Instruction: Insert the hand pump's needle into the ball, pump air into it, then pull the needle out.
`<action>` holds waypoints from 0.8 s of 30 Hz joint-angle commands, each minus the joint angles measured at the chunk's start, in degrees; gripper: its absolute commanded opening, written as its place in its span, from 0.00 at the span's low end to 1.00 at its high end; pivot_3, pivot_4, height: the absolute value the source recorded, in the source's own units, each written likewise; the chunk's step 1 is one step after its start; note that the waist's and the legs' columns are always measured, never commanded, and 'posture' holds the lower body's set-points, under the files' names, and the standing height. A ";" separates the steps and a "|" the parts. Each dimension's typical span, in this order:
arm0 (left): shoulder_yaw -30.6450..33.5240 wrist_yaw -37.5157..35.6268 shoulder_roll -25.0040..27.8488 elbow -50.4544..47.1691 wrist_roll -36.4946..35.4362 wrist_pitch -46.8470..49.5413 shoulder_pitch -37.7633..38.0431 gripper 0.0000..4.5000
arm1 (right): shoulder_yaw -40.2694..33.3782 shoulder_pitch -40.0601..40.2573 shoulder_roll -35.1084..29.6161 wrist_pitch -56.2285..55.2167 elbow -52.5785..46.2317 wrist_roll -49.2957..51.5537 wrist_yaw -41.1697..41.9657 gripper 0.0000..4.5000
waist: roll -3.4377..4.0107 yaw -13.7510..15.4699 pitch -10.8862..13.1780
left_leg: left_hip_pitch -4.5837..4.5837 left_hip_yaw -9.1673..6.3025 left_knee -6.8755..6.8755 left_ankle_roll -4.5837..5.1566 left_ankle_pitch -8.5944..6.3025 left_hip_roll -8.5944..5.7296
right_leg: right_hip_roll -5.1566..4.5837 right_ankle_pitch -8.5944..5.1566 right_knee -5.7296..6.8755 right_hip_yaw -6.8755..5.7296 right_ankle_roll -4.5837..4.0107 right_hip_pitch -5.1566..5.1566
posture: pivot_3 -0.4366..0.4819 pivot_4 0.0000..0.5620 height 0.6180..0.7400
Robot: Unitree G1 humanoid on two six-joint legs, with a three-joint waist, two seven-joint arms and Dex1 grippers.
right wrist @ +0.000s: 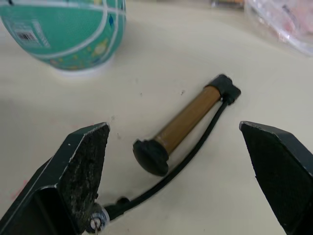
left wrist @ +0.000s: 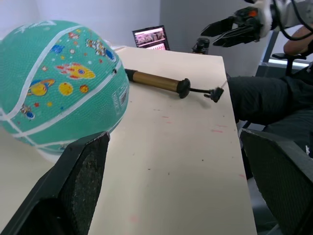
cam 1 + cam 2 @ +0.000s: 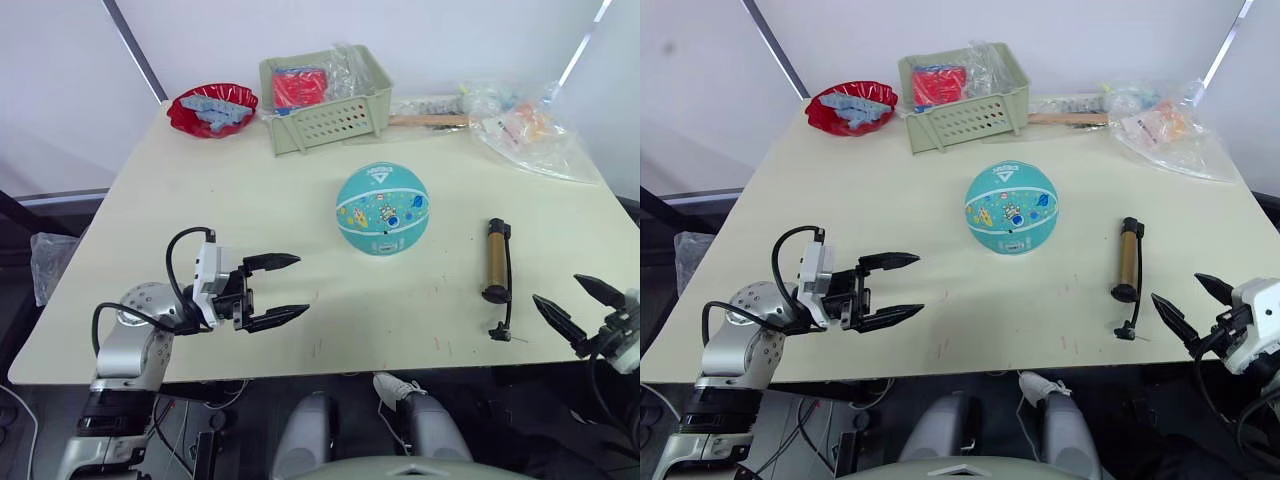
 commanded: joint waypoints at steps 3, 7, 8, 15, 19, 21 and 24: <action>4.14 4.51 0.52 -0.34 0.30 -0.89 2.30 1.00 | -2.48 1.16 0.42 -9.43 7.00 -0.59 6.48 0.99 | -0.02 -0.06 0.00 | 0.02 0.00 0.00 0.00 0.00 0.01 | -0.01 0.00 0.01 0.00 0.00 0.00 | 0.48 0.27 0.98; 6.94 8.49 0.28 -0.42 0.50 -0.49 4.96 1.00 | -2.72 -0.35 1.18 -16.73 13.76 0.55 12.29 0.99 | -0.01 -0.18 0.01 | 0.04 -0.01 -0.01 0.00 0.00 0.03 | 0.00 -0.04 0.01 -0.01 0.03 0.00 | 0.48 0.27 0.98; 7.79 9.43 0.45 -0.06 0.63 -0.33 5.72 1.00 | -2.64 -0.78 0.83 -17.64 15.36 0.53 13.49 0.99 | -0.01 -0.20 0.01 | 0.04 0.02 -0.01 0.00 0.00 0.03 | 0.00 -0.02 0.01 0.02 0.01 -0.01 | 0.48 0.27 0.98; 11.84 13.02 0.83 1.49 2.26 -2.54 11.11 1.00 | -2.32 -4.46 -1.65 -22.62 23.70 0.62 19.84 0.99 | -0.01 -0.45 0.01 | 0.07 0.04 -0.01 0.00 0.00 0.04 | -0.02 0.00 0.01 0.03 -0.04 -0.01 | 0.48 0.27 0.98; 15.03 15.55 0.62 2.60 3.43 -3.97 15.95 1.00 | -1.60 -7.12 -4.33 -24.48 29.49 0.65 25.50 0.99 | -0.03 -0.49 0.01 | 0.08 0.06 -0.04 0.00 -0.01 0.05 | -0.03 0.01 0.00 0.05 -0.04 -0.01 | 0.48 0.27 0.98; 15.78 16.83 -0.13 2.04 4.60 -6.36 17.81 1.00 | -1.59 -8.39 -4.87 -26.26 32.39 0.13 26.93 0.99 | -0.03 -0.43 0.01 | 0.08 0.06 -0.04 0.00 -0.01 0.05 | -0.04 0.01 0.00 0.05 -0.05 -0.02 | 0.48 0.27 0.98; 16.01 19.25 -0.78 0.89 5.30 -6.16 20.00 1.00 | -1.68 -9.95 -5.55 -27.78 36.00 0.19 29.03 0.99 | -0.03 -0.04 0.01 | 0.09 0.06 -0.03 -0.01 -0.01 0.04 | -0.08 0.01 0.01 0.04 -0.05 -0.01 | 0.48 0.27 0.98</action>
